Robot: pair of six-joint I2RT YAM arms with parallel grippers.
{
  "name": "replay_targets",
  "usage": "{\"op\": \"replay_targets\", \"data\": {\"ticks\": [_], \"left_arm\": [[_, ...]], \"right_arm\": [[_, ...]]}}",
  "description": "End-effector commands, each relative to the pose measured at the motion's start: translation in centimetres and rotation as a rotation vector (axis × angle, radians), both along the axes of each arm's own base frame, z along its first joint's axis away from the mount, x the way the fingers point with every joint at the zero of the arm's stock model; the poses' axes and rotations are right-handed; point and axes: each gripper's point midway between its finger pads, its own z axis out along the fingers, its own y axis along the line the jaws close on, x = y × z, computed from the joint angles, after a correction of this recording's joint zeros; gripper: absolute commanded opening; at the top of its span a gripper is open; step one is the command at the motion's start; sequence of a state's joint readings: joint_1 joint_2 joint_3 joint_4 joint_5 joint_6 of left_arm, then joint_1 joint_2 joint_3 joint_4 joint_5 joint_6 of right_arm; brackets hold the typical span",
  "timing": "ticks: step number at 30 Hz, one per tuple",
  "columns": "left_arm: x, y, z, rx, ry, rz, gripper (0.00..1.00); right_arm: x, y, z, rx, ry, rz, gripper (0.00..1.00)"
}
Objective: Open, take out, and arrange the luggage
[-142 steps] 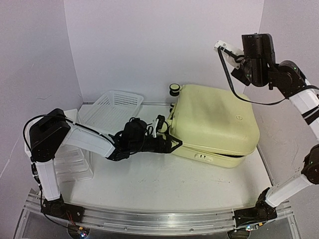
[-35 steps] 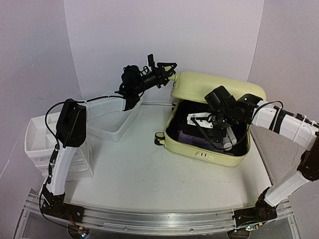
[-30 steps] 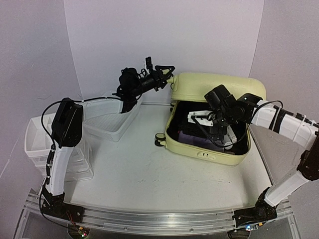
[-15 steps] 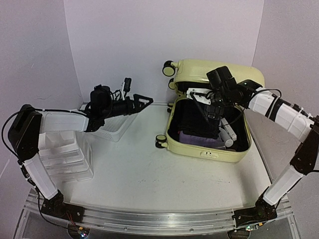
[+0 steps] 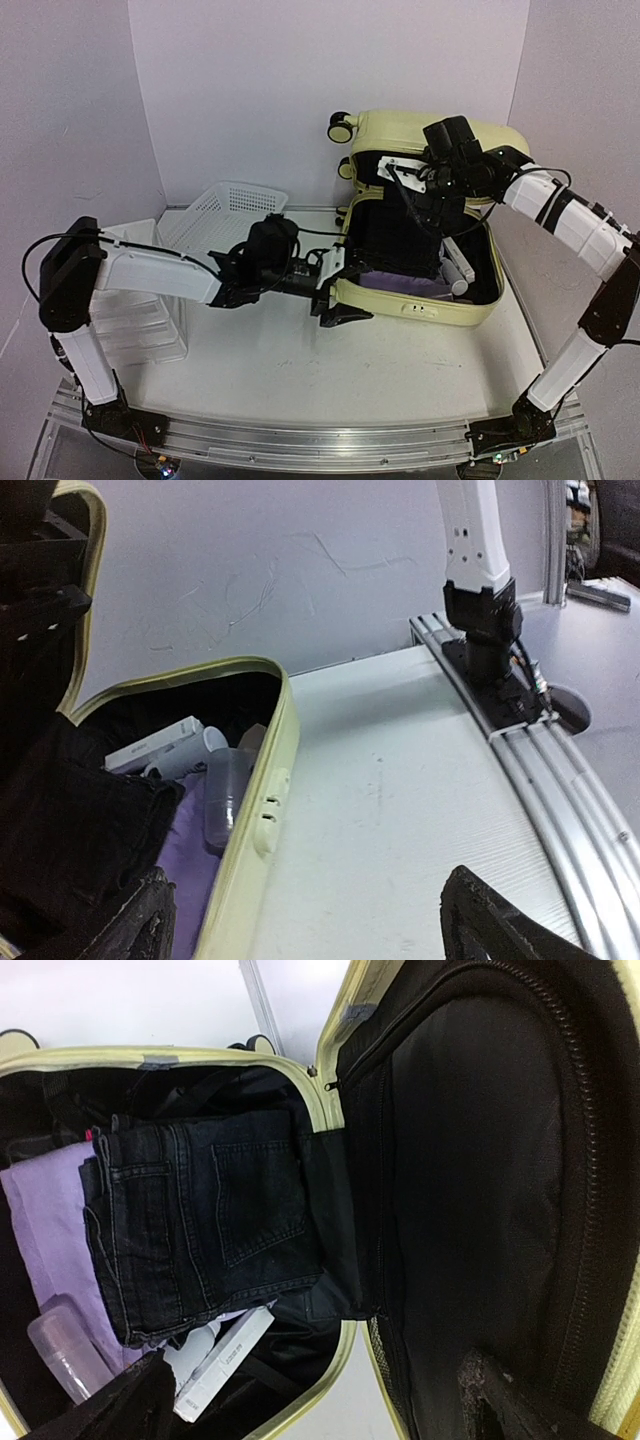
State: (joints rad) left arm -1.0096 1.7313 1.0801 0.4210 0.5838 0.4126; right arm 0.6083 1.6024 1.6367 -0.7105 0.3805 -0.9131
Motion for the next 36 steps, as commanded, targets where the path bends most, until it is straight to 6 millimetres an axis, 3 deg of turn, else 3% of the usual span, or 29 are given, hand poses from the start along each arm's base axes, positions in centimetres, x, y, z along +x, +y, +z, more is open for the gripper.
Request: {"op": "replay_targets", "data": {"ticks": [1,5,7,11,19,22,24,27,32,36], "left_arm": [[1.6,-3.5,0.2,0.015,-0.201,-0.094,0.93],[2.2,-6.3,-0.5,0.026,-0.183,-0.157,0.93],[2.1,-7.6,-2.0,0.049,-0.151,-0.192,0.92],[2.5,-10.0,-3.7,0.077,-0.085,-0.196,0.84],[6.7,-14.2,-8.8,0.245,-0.047,0.011,0.74],[6.0,-14.7,-10.2,0.324,-0.006,-0.006,0.66],[4.5,-15.0,-11.2,0.372,0.001,-0.060,0.55],[1.7,-14.6,-12.5,0.428,-0.027,-0.146,0.48],[0.4,-12.3,-13.8,0.523,-0.048,-0.163,0.27],[-1.1,-9.5,-14.0,0.570,-0.084,-0.210,0.10]], "right_arm": [[0.9,-0.1,3.5,0.087,-0.078,-0.035,0.98],[0.8,-0.2,3.1,0.082,-0.062,-0.037,0.98],[0.8,-0.1,3.0,0.082,-0.056,-0.035,0.98],[0.7,-0.1,2.7,0.081,-0.044,-0.037,0.98],[0.1,-0.5,2.4,0.091,-0.028,-0.045,0.98],[-0.1,-0.8,2.4,0.081,-0.028,-0.047,0.98],[-0.3,-0.8,2.4,0.079,-0.028,-0.046,0.98],[-0.4,-1.0,2.1,0.071,-0.017,-0.049,0.98],[-0.7,-1.9,1.3,0.033,-0.002,-0.078,0.98],[-1.1,-2.3,1.9,0.044,-0.008,-0.096,0.98]]}}
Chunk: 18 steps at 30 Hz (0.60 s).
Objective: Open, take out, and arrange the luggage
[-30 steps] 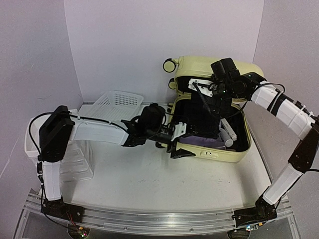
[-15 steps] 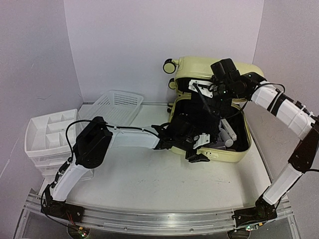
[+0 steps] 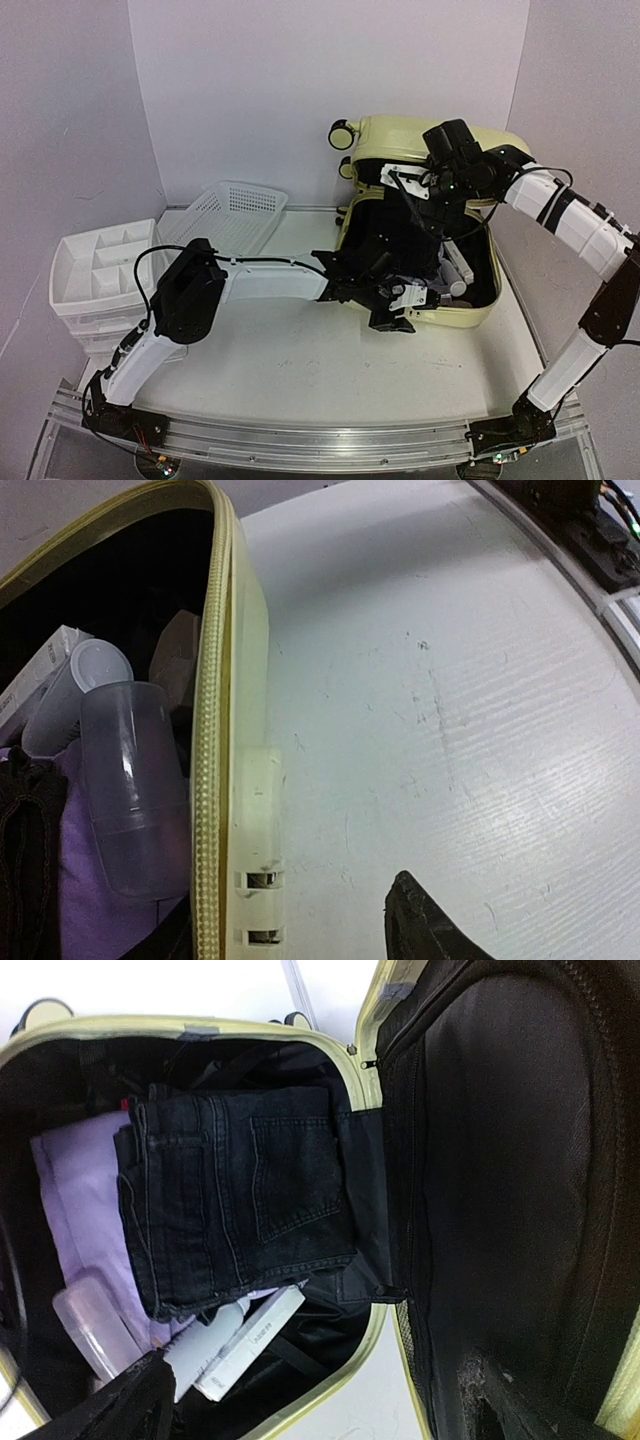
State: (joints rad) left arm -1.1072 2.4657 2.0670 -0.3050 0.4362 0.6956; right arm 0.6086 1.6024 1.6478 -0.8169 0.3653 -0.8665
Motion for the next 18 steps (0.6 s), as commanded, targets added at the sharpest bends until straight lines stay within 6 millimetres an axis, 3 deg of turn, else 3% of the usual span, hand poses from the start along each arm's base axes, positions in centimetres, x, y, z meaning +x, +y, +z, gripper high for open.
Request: {"op": "replay_targets", "data": {"ticks": [1,5,9,12,18], "left_arm": [[-5.2,4.8,-0.7,0.155,0.019,-0.139,0.04],[-6.6,7.8,-1.5,0.202,0.001,-0.182,0.00],[-9.2,11.2,-0.4,0.185,-0.025,-0.287,0.00],[-11.0,13.6,-1.4,0.191,-0.094,-0.357,0.00],[-12.5,15.0,-3.0,0.245,-0.143,-0.391,0.00]], "right_arm": [[0.3,-1.9,3.6,0.049,-0.103,-0.091,0.98],[0.8,-2.7,4.9,0.033,-0.146,-0.144,0.98],[1.1,-4.8,7.2,0.004,-0.214,-0.256,0.98],[0.6,-6.2,8.6,-0.003,-0.252,-0.322,0.98],[-0.2,-8.4,9.2,-0.066,-0.290,-0.397,0.98]]}}
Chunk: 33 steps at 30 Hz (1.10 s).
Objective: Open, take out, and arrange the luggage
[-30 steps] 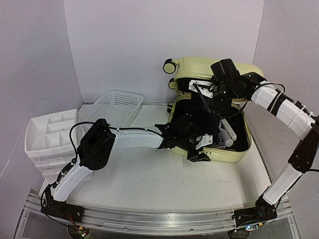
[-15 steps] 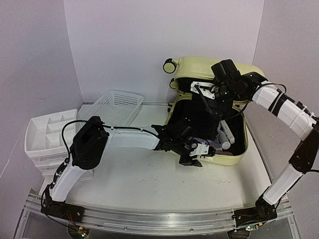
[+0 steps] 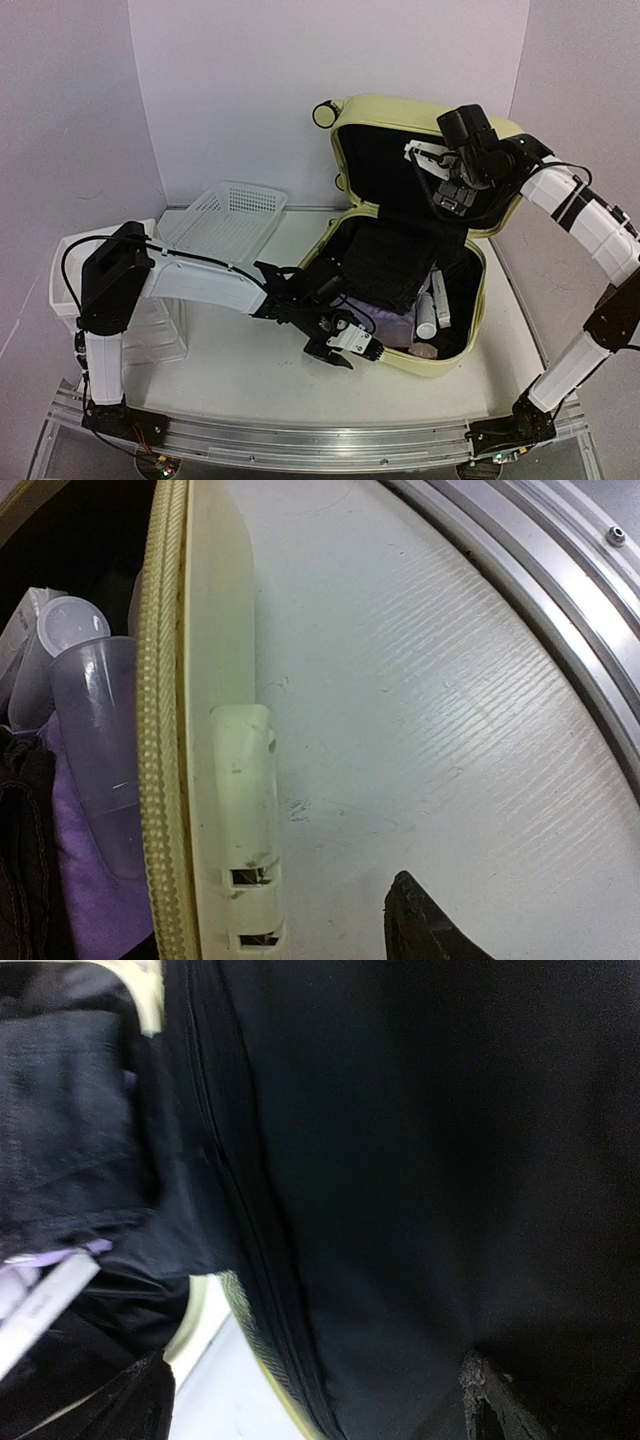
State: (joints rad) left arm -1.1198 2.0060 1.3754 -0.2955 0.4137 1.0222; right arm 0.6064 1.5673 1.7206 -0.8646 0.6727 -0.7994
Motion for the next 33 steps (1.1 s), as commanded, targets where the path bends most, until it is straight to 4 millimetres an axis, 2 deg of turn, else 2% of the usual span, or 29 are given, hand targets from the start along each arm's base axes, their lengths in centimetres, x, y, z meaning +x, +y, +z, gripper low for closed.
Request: {"op": "replay_targets", "data": {"ticks": [1,4,8,11,16,18,20,22,25,28,30,33], "left_arm": [[-6.0,2.0,-1.3,0.093,0.024,-0.171,0.00],[-6.5,2.4,-1.2,0.084,0.060,-0.157,0.00],[-6.3,2.6,-1.9,0.093,0.070,-0.114,0.00],[-6.2,2.5,-2.3,0.094,0.076,-0.089,0.00],[-4.2,2.4,-3.1,0.133,0.052,0.049,0.02],[-4.1,2.2,-2.3,0.115,0.078,0.098,0.18],[-4.4,1.6,-0.3,0.055,0.150,0.149,0.35],[-5.0,1.0,2.2,-0.008,0.250,0.210,0.56],[-4.9,0.6,6.5,-0.098,0.377,0.338,0.76],[-3.9,0.4,10.1,-0.164,0.517,0.527,0.96],[-2.7,0.9,11.8,-0.206,0.578,0.669,0.99],[-0.4,2.7,13.0,-0.256,0.679,0.950,1.00]], "right_arm": [[-0.5,-3.0,3.9,0.013,-0.127,-0.121,0.98],[-1.0,-2.6,4.2,0.066,-0.126,-0.097,0.98],[-1.8,-1.0,5.3,0.236,-0.117,-0.012,0.98],[-2.3,0.5,4.9,0.297,-0.078,0.064,0.98],[-2.0,0.9,4.1,0.305,-0.057,0.065,0.98],[-2.0,1.2,3.8,0.310,-0.047,0.075,0.98],[-2.0,1.3,3.8,0.316,-0.043,0.081,0.98],[-1.9,1.6,3.8,0.327,-0.041,0.089,0.98],[-1.9,1.8,3.6,0.327,-0.034,0.095,0.98],[-1.6,1.9,3.1,0.315,-0.023,0.093,0.98],[-1.5,2.0,2.8,0.316,-0.015,0.095,0.98],[-1.6,2.1,2.6,0.320,-0.011,0.096,0.98]]}}
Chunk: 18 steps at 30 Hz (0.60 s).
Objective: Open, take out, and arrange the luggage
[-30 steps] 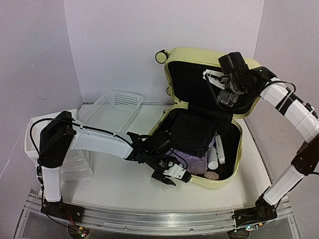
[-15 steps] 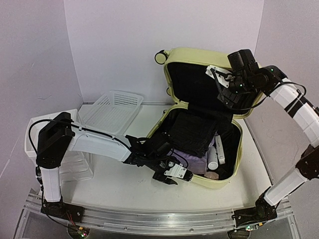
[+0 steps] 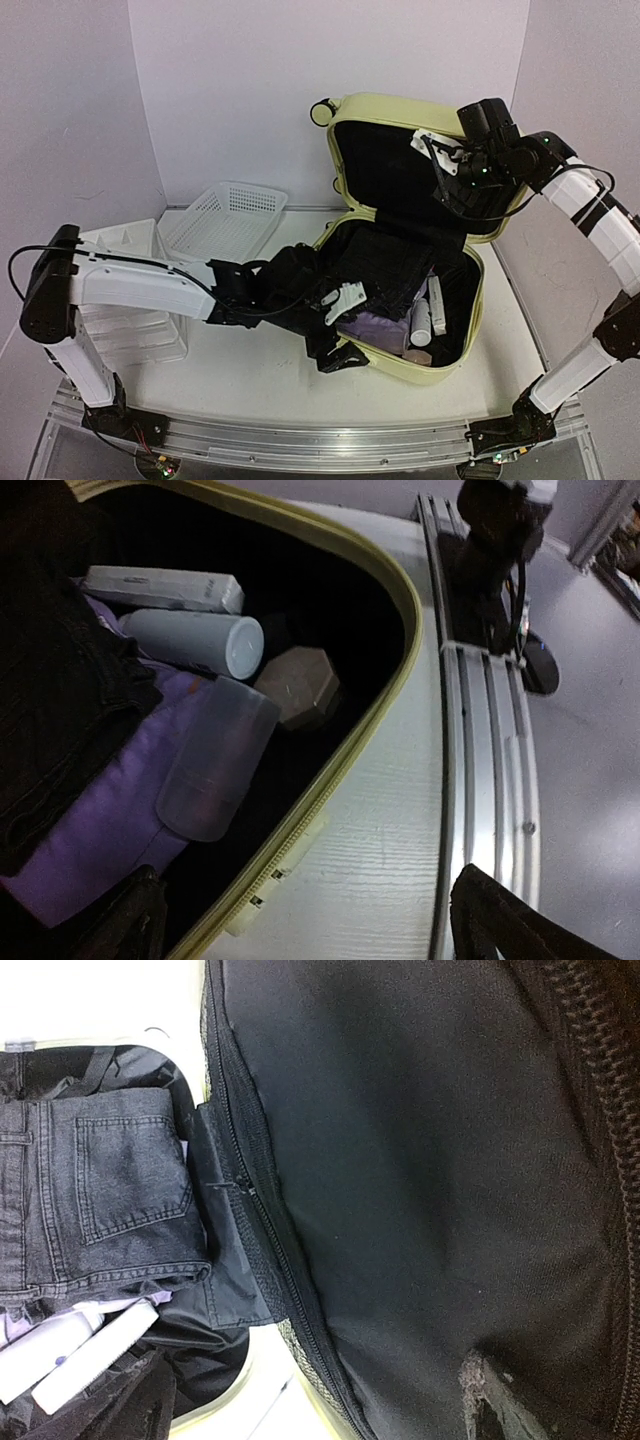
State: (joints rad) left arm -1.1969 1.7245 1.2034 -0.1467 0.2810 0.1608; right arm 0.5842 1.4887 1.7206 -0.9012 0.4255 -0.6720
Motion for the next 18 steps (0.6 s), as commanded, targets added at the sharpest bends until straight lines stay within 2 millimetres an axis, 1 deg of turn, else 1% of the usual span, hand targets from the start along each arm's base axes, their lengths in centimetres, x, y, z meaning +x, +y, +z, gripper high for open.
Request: {"op": "replay_targets", "data": {"ticks": [1,5,7,9,10,11,12,15,16,18], "left_arm": [[2.0,2.3,5.1,-0.109,0.263,0.415,0.99],[3.1,4.4,6.4,-0.176,0.474,0.663,1.00],[4.3,5.3,6.7,-0.220,0.582,0.826,1.00],[5.4,7.1,5.1,-0.195,0.712,1.049,0.99],[5.5,7.5,4.2,-0.168,0.787,1.119,0.98],[5.6,7.7,3.5,-0.141,0.849,1.181,0.93],[5.6,7.9,2.7,-0.103,0.889,1.246,0.92],[5.5,7.7,0.7,-0.064,0.978,1.366,0.91],[5.6,7.8,-0.2,-0.066,1.016,1.424,0.90],[6.1,7.6,-1.4,-0.070,1.044,1.491,0.88]], "right_arm": [[0.5,0.3,1.5,0.064,-0.050,-0.011,0.98],[0.2,0.4,1.3,0.080,-0.044,0.000,0.98],[0.1,0.6,1.4,0.088,-0.043,0.008,0.98],[0.0,0.5,1.3,0.086,-0.041,0.009,0.98],[0.0,0.5,1.2,0.083,-0.040,0.008,0.98],[0.0,0.5,1.0,0.081,-0.037,0.010,0.98],[-0.1,0.4,0.9,0.080,-0.034,0.010,0.98],[-0.3,0.5,0.6,0.091,-0.028,0.014,0.98],[-0.5,0.4,0.6,0.095,-0.027,0.016,0.98],[-0.7,0.4,0.5,0.102,-0.027,0.018,0.98]]}}
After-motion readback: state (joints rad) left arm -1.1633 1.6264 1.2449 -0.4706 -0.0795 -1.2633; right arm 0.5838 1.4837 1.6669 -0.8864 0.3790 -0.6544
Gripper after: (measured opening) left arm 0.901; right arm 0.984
